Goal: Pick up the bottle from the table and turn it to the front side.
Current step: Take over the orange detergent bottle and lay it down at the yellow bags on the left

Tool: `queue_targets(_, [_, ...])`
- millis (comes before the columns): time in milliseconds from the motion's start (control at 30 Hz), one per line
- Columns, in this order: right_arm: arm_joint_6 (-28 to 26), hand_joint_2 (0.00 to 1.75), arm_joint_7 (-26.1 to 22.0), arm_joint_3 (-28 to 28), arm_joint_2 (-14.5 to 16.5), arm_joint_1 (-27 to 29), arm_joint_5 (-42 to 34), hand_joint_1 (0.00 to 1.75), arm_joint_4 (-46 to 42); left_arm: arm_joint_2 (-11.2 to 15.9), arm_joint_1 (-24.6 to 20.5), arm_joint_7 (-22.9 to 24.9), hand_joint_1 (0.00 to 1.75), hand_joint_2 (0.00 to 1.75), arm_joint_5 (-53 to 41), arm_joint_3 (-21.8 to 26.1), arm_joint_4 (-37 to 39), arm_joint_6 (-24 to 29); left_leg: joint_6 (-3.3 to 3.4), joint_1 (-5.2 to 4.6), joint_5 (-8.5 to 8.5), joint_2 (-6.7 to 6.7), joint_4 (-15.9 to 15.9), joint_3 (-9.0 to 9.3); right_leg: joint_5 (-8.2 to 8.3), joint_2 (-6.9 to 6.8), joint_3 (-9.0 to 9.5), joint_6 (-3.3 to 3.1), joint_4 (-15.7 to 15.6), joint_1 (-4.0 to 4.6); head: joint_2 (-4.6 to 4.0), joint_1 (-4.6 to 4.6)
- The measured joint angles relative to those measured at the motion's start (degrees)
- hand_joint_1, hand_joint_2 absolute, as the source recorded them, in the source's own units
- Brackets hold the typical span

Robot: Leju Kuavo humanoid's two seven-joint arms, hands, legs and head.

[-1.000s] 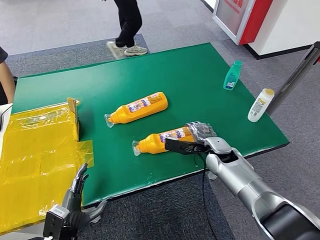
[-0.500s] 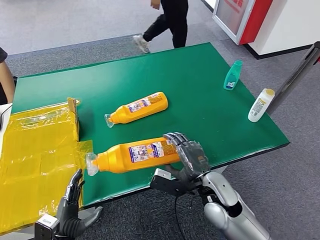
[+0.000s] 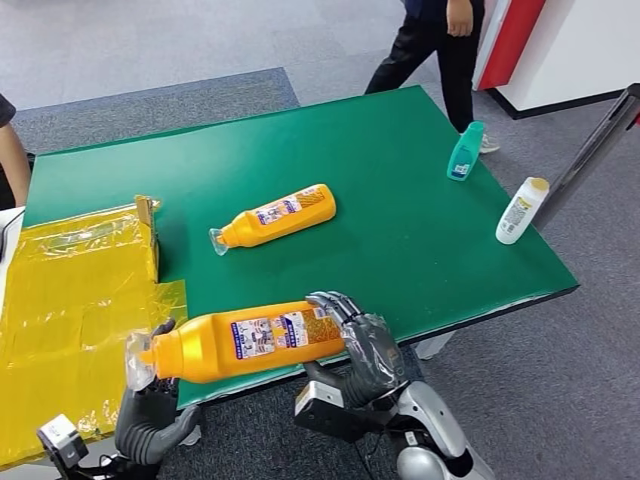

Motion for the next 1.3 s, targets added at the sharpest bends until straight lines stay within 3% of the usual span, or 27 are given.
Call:
queue_targets(167, [-0.23,1.75,-1.34,1.15,1.09,-0.64,-2.62,1.75,5.53,0.99,-1.76,0.05,0.00,1.75,2.78,-4.92,-2.26,-4.88,0.00,0.00,0.00,0.00,0.00,-0.01,0.01,0.00,0.03,0.00,0.00,-0.01,0.00,-0.01])
queue_targets(733, [2.63,1.75,-2.27,4.54,2.55,-4.08,-6.44,1.75,15.44,4.25,-3.62,-3.15,0.00,1.75,0.97,-11.56,-3.44,-5.74,-0.04,0.01,0.03,0.00,0.00,0.04,0.02,0.00,-0.02,-0.01,0.00,0.01,0.00,-0.02])
queue_targets(1300, [2.74,1.75,-2.13,6.40,2.59,-3.35,-5.59,1.75,14.72,5.23,-3.26,5.13,0.00,1.75,-10.17,-12.53,-3.44,8.76,-0.04,0.01,0.03,0.00,0.00,0.05,0.02,0.01,-0.02,-0.01,0.00,0.01,0.00,-0.01])
